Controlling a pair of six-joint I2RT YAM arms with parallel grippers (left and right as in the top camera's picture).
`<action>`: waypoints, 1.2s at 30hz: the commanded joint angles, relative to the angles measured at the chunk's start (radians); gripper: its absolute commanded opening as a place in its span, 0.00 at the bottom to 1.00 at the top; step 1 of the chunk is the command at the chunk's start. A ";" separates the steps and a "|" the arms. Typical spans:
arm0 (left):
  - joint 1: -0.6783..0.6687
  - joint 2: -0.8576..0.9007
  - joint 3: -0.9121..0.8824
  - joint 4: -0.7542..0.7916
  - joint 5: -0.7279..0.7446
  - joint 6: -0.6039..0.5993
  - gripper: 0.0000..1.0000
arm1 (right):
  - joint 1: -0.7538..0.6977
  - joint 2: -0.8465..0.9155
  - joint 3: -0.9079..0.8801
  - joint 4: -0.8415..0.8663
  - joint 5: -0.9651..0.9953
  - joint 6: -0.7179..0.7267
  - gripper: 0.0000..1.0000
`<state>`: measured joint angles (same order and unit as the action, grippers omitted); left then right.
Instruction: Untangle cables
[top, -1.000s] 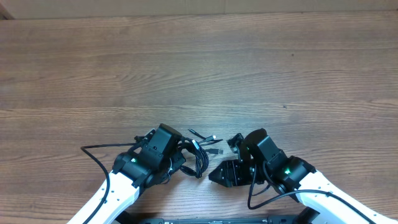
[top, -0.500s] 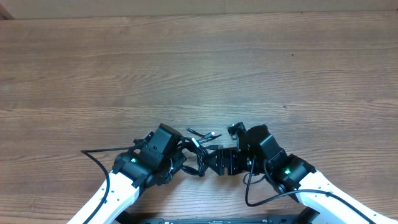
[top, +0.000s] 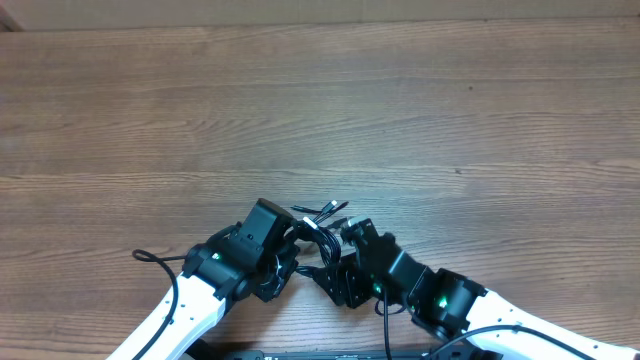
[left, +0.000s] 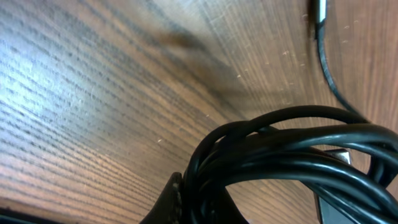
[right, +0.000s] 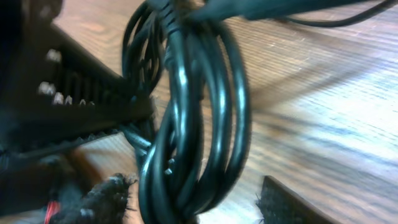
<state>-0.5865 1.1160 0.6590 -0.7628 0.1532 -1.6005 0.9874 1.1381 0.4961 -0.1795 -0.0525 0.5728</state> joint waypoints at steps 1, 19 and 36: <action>0.003 0.024 0.022 0.003 0.062 -0.052 0.05 | 0.012 -0.005 0.003 0.005 0.204 0.003 0.50; 0.005 0.092 0.023 0.064 0.223 0.105 0.04 | 0.012 0.031 0.003 0.020 0.154 -0.085 0.53; 0.145 0.092 0.023 0.061 0.143 0.155 0.04 | 0.012 0.022 0.003 -0.048 -0.145 -0.138 0.04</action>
<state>-0.5220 1.2076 0.6590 -0.7189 0.3752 -1.4834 0.9897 1.1671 0.5053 -0.1852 -0.0250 0.4702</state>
